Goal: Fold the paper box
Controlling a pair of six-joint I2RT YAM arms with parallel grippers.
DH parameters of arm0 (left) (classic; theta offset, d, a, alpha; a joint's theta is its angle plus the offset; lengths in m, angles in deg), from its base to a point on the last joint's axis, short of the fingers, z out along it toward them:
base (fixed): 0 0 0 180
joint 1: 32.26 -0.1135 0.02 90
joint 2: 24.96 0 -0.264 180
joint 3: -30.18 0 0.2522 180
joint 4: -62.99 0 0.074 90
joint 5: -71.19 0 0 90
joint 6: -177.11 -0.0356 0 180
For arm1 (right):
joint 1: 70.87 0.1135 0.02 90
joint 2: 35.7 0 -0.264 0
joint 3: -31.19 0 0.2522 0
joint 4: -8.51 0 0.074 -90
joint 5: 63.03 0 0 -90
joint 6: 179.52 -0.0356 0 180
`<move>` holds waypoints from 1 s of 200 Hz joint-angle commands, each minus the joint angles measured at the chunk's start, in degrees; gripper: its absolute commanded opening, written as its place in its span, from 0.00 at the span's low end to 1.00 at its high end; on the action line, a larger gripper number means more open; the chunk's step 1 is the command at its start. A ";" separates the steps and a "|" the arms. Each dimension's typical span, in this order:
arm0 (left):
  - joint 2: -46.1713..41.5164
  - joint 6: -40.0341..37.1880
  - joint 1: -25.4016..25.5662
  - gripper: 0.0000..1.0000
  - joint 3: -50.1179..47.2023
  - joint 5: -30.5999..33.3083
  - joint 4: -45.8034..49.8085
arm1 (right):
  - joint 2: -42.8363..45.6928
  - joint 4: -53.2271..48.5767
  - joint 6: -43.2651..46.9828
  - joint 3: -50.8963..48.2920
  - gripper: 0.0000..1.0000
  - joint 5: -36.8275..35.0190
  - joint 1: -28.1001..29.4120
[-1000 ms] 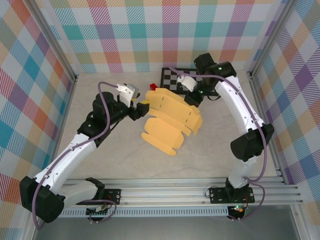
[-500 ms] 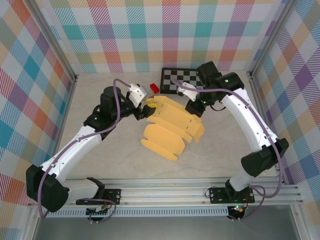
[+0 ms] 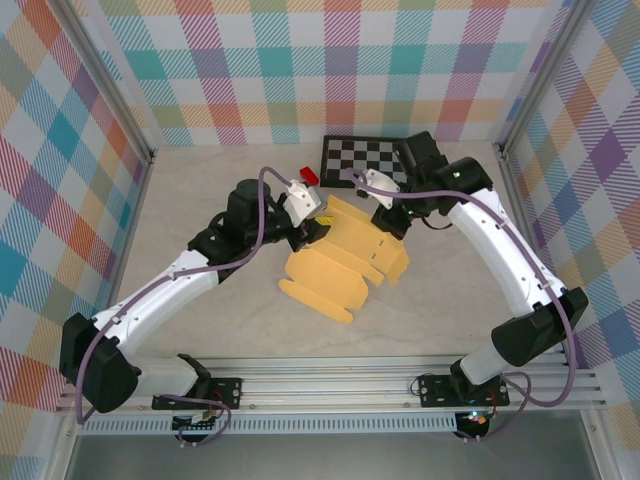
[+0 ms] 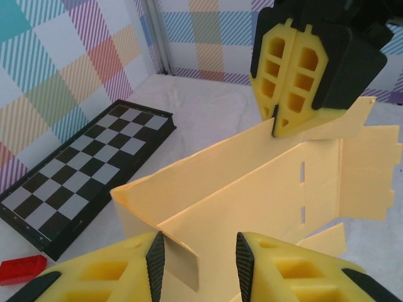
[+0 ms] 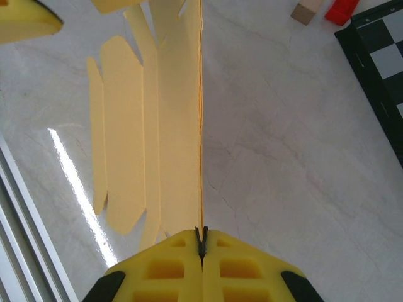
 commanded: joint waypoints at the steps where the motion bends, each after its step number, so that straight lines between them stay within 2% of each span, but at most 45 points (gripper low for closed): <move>1: 0.78 5.41 1.53 0.38 -0.45 3.31 -3.16 | 1.76 4.40 -2.63 -1.53 0.00 -1.44 0.72; 50: 4.51 15.34 2.45 0.38 -1.11 8.25 -8.72 | 3.72 9.83 -2.38 -6.64 0.00 1.73 1.87; 110: 4.91 26.40 2.31 0.41 -1.57 7.54 -11.88 | 4.13 12.69 2.59 -13.37 0.00 1.11 1.60; 126: 2.31 28.27 0.51 0.41 -2.94 6.99 -9.57 | 4.07 12.46 4.16 -14.27 0.00 0.50 1.06; 149: -2.61 25.25 -3.01 0.43 -6.16 7.25 -3.75 | 3.90 12.49 5.58 -13.99 0.00 0.91 0.47; 169: -6.87 25.63 -6.52 0.46 -10.76 7.25 -1.97 | 3.47 13.24 7.08 -14.09 0.00 0.44 0.47; 187: -8.20 31.46 -7.72 0.42 -15.14 9.95 -1.57 | 3.13 15.66 7.55 -15.20 0.00 -1.29 0.46; 200: -7.85 37.18 -7.73 0.41 -18.59 7.14 -2.62 | 2.89 17.30 8.57 -16.18 0.00 -2.20 0.46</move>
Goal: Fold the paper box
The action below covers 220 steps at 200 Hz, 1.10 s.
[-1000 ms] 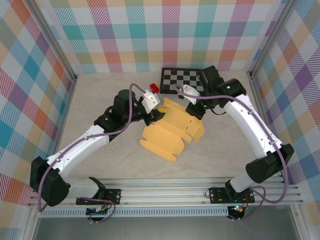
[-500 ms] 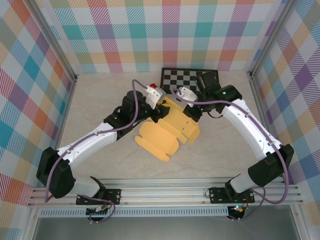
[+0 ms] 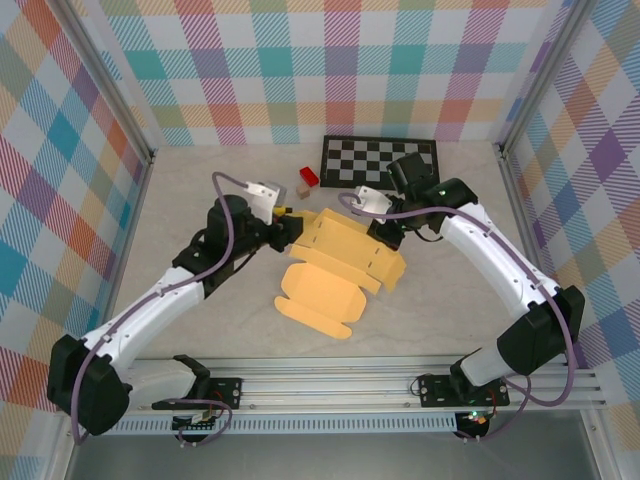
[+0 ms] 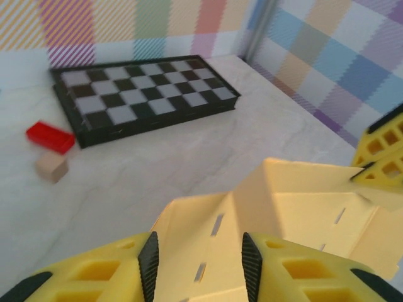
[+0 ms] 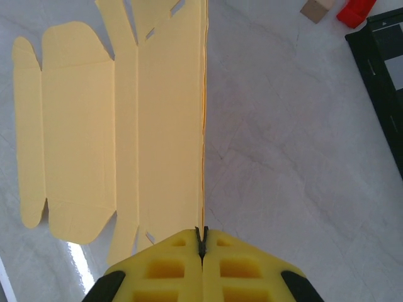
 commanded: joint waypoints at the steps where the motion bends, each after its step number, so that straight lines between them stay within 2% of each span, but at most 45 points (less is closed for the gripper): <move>1: 0.08 9.58 -0.53 0.41 -5.79 -1.67 1.22 | 0.01 4.44 3.31 -1.94 0.00 -1.04 -0.21; 12: 0.28 12.12 -0.37 0.43 -9.42 -5.07 -1.19 | -0.52 4.58 4.43 -1.84 0.00 -1.37 -0.21; 24: -0.31 11.18 -0.05 0.44 -13.03 -6.42 -3.51 | -1.78 3.02 5.04 -0.27 0.00 -1.17 -0.21; 45: -2.37 6.56 0.08 0.47 -18.49 -1.76 -7.18 | -4.04 -0.49 5.15 2.59 0.00 0.39 -0.25; 60: -2.68 6.30 0.08 0.51 -20.63 3.57 -9.77 | -5.00 -1.08 4.81 2.79 0.00 1.37 -0.21; 84: 0.98 8.29 0.08 0.60 -19.44 2.66 -11.72 | -5.92 -1.27 4.03 2.53 0.00 2.14 -0.21; 105: 6.46 9.79 0.00 0.63 -16.14 1.62 -9.61 | -6.35 -1.79 3.59 2.37 0.00 1.88 -0.20; 132: 10.76 10.58 -0.18 0.65 -15.34 2.03 -12.26 | -6.34 -1.71 3.49 1.85 0.00 1.64 -0.21; 174: 16.07 14.72 0.27 0.63 -12.10 -4.24 -14.64 | -7.35 -1.29 1.90 2.51 0.00 0.92 -0.21; 220: 17.27 22.18 3.60 0.54 -9.84 -2.25 -12.76 | -9.18 -0.55 -1.31 3.25 0.00 -0.88 -0.21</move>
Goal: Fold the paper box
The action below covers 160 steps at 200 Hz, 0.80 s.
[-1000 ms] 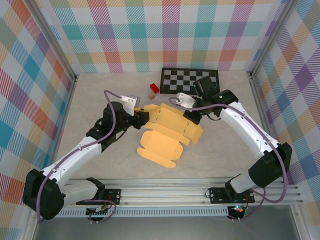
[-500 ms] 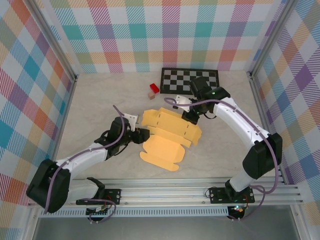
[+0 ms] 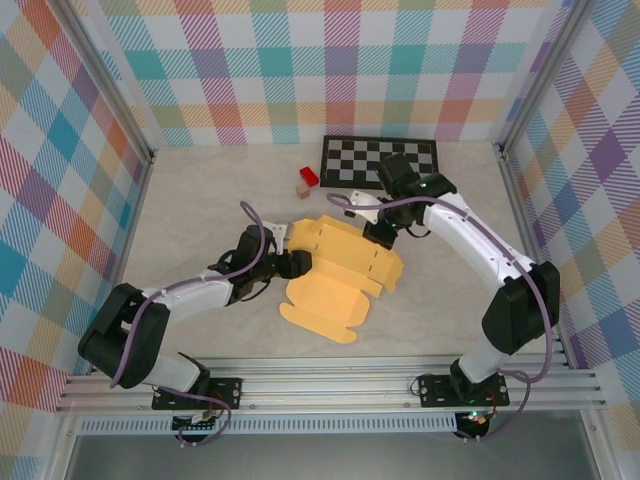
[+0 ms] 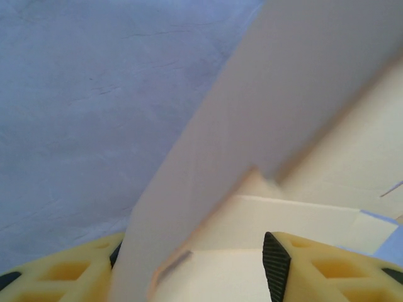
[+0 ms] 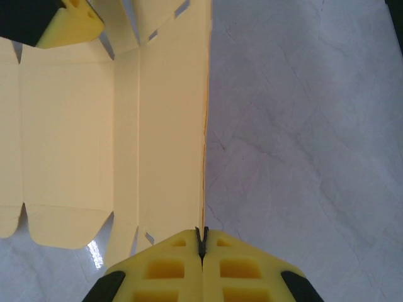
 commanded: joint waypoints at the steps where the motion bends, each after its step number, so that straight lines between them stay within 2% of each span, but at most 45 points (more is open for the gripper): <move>1: 1.03 5.81 1.94 0.54 2.78 -0.21 -0.09 | -1.18 0.18 -2.48 1.71 0.00 0.45 -0.16; 47: 4.41 11.36 5.16 0.50 3.62 2.14 -2.03 | -0.70 2.13 -3.86 0.75 0.00 2.92 0.10; 82: 7.98 15.16 5.89 0.50 4.75 2.50 -3.94 | -0.29 3.62 -4.19 -1.99 0.00 3.10 0.18; 133: 11.04 22.18 6.58 0.50 4.02 3.44 -11.63 | 0.11 7.63 -4.73 -8.10 0.00 2.75 0.21; 160: 10.53 23.55 6.39 0.53 2.83 3.54 -12.50 | 0.48 9.72 -3.82 -10.60 0.00 0.40 0.19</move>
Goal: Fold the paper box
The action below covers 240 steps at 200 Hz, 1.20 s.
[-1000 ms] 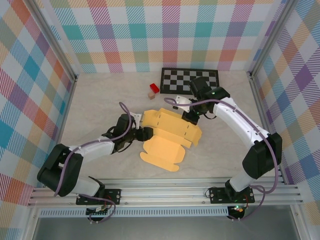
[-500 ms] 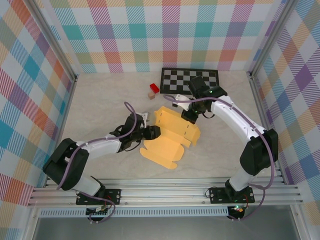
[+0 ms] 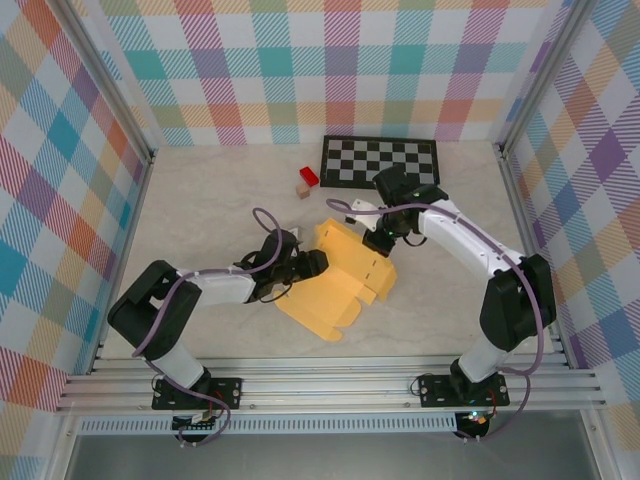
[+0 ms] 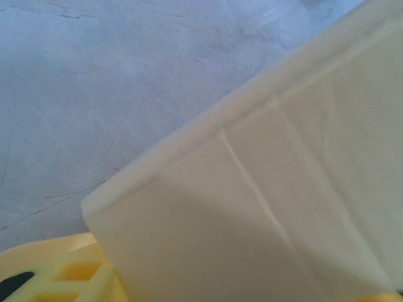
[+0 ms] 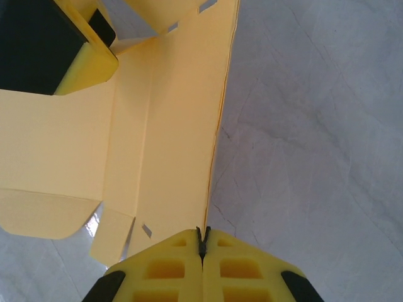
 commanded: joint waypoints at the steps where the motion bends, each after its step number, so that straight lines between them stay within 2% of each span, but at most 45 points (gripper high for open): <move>1: -0.82 2.54 0.81 0.53 -0.28 0.11 -5.64 | 1.34 2.09 0.58 -2.30 0.00 0.76 0.58; 20: -4.82 -2.01 0.03 0.54 -0.22 -0.34 0.83 | 2.06 4.18 2.85 -4.47 0.00 -2.64 0.54; 40: -10.76 -10.27 -1.25 0.56 1.33 0.25 13.16 | 2.83 7.04 5.00 -6.45 0.00 -6.06 0.58; 73: -21.09 -22.53 -3.52 0.59 4.64 2.79 29.63 | 4.59 13.22 8.79 -10.26 0.00 -6.97 0.58; 105: -23.39 -29.26 -7.17 0.59 8.32 4.48 39.10 | 8.14 22.24 15.03 -16.04 0.00 -7.23 0.67; 127: -22.79 -28.99 -9.81 0.57 6.97 4.48 36.71 | 11.35 28.36 20.03 -20.49 0.00 -7.88 1.17; 141: -21.84 -28.86 -10.73 0.57 4.74 2.76 30.21 | 13.01 33.12 23.58 -23.50 0.00 -10.44 2.20; 162: -20.40 -29.50 -10.74 0.56 1.55 0.14 23.29 | 14.30 39.86 27.67 -26.63 0.00 -14.86 3.60; 185: -19.81 -31.15 -10.66 0.54 -1.82 -5.08 15.96 | 15.20 44.89 29.51 -28.69 0.00 -17.14 4.13; 199: -19.86 -32.74 -10.65 0.54 -3.58 -6.02 13.98 | 15.72 47.21 30.94 -29.92 0.00 -18.20 4.64; 240: -21.41 -35.97 -10.58 0.52 -7.90 1.55 11.90 | 16.78 49.96 34.00 -32.08 0.00 -19.88 5.84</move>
